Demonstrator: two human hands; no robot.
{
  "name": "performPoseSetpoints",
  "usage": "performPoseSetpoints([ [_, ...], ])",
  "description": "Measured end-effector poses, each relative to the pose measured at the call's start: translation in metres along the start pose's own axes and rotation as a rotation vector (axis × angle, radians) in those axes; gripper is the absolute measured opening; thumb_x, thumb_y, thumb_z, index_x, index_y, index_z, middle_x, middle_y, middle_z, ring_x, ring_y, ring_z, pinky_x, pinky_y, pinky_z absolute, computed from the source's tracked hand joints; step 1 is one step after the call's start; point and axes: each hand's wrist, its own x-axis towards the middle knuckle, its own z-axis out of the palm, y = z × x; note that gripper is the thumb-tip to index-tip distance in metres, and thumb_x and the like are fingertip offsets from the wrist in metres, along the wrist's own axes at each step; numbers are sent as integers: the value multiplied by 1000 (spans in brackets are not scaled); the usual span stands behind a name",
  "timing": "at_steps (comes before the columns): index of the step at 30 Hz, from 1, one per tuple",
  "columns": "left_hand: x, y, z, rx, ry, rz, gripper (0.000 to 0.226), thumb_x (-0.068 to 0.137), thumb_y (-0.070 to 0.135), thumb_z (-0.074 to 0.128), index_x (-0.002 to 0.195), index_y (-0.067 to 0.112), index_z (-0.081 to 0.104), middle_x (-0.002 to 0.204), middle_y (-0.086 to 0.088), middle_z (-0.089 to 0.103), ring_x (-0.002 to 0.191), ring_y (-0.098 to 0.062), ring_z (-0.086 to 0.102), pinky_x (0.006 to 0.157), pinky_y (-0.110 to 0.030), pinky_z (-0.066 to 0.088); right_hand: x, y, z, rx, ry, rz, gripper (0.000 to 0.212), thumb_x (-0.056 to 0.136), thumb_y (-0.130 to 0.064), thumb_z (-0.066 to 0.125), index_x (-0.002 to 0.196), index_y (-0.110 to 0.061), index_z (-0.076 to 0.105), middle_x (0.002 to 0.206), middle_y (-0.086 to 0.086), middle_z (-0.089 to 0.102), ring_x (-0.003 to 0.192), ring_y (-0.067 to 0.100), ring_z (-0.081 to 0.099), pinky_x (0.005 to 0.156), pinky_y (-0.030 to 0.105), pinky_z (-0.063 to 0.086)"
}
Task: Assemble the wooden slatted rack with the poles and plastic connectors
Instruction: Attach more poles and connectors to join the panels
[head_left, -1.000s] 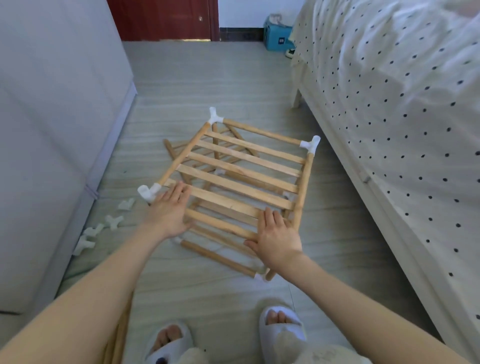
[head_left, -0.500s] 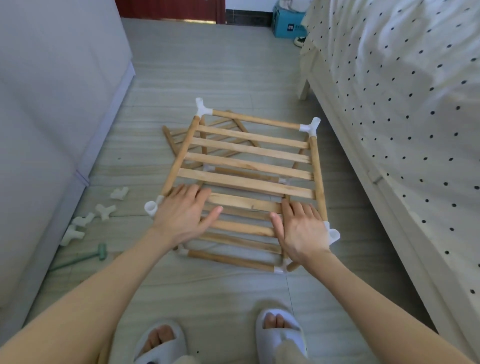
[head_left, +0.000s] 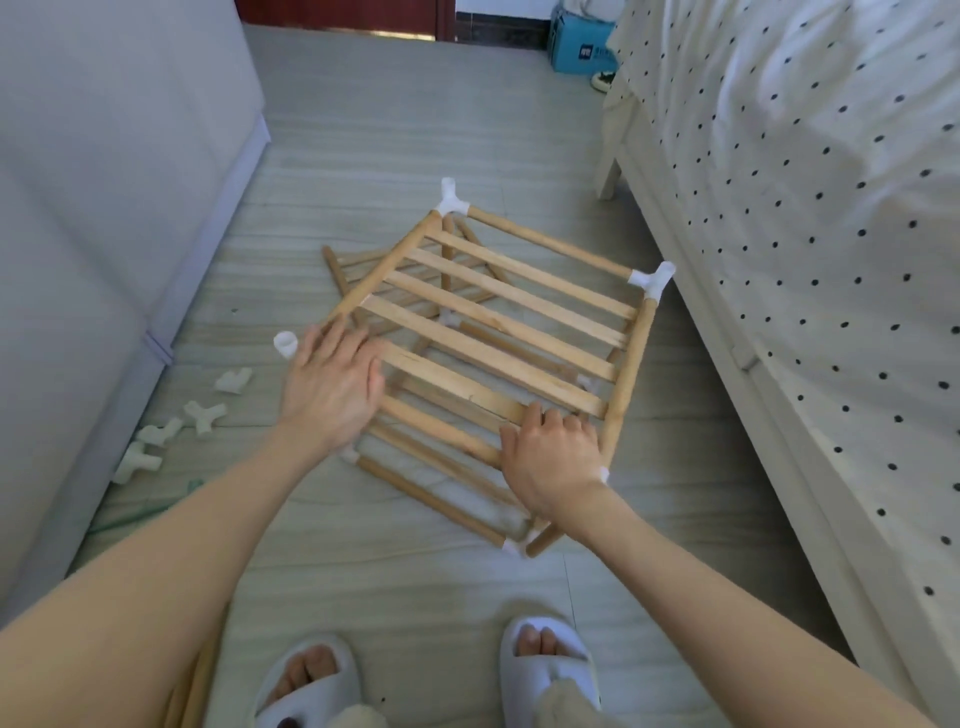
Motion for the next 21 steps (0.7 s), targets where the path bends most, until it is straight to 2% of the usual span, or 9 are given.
performPoseSetpoints([
  [3, 9, -10, -14, 29, -155, -207, 40, 96, 20, 36, 133, 8, 45, 147, -13, 34, 142, -25, 17, 115, -42, 7, 4, -8, -24, 327, -261, -129, 36, 100, -26, 29, 122, -8, 51, 120, 16, 58, 114, 33, 52, 87, 35, 40],
  [6, 6, 2, -42, -153, -152, -232, 42, 94, 21, 41, 134, 8, 45, 146, -14, 36, 138, -27, 26, 114, -43, 17, 3, -1, -33, 610, -202, -240, 32, 99, -21, 39, 123, -13, 60, 124, 10, 61, 118, 26, 52, 96, 31, 40],
  [9, -19, 36, -60, -326, -414, -145, 78, 86, 69, 35, 146, 20, 27, 157, -8, 14, 144, -24, 10, 116, -48, 15, 5, 17, -19, 454, 88, -321, 34, 97, -25, 45, 122, -7, 59, 128, 11, 56, 124, 28, 46, 104, 37, 36],
  [11, -41, 57, -62, -210, -677, -71, 107, 65, 91, 30, 150, 29, 7, 159, -3, -8, 145, -24, -11, 114, -58, 1, 3, 29, -10, 311, 83, -394, 57, 92, -49, 36, 127, -8, 55, 134, 11, 50, 130, 28, 40, 109, 41, 32],
  [13, -56, 66, -53, -20, -768, 48, 107, 69, 85, 41, 150, 31, -6, 156, -4, -21, 142, -24, -24, 110, -63, -10, 0, 37, -4, 183, 11, -461, 89, 79, -76, 13, 138, -17, 43, 146, 5, 38, 137, 22, 30, 114, 38, 20],
  [15, -59, 63, -48, 32, -715, 91, 99, 81, 58, 59, 149, 32, -7, 156, -4, -21, 142, -24, -24, 111, -62, -9, -3, 39, 0, 85, -28, -477, 100, 69, -84, 3, 146, -24, 28, 154, -3, 22, 142, 15, 19, 115, 34, 10],
  [18, -56, 43, -49, 72, -626, 103, 94, 83, 34, 66, 149, 33, -1, 158, -3, -12, 145, -25, -14, 116, -53, -2, -4, 35, 4, 29, -5, -519, 85, 80, -74, 28, 146, -20, 29, 155, 3, 22, 143, 20, 19, 115, 37, 14],
  [19, -57, 33, -49, 105, -583, 102, 91, 83, 33, 66, 149, 34, 4, 158, -4, -7, 145, -25, -8, 117, -49, 2, -4, 36, 4, 22, 28, -539, 74, 84, -62, 46, 141, -15, 39, 150, 9, 32, 140, 26, 28, 113, 42, 22],
  [21, -61, 16, -51, 152, -474, 70, 77, 84, 37, 63, 146, 33, 18, 155, -5, 12, 144, -25, 8, 116, -42, 16, 2, 42, 4, 3, 159, -526, 61, 70, -44, 77, 115, -6, 62, 125, 18, 58, 118, 36, 55, 95, 49, 44],
])
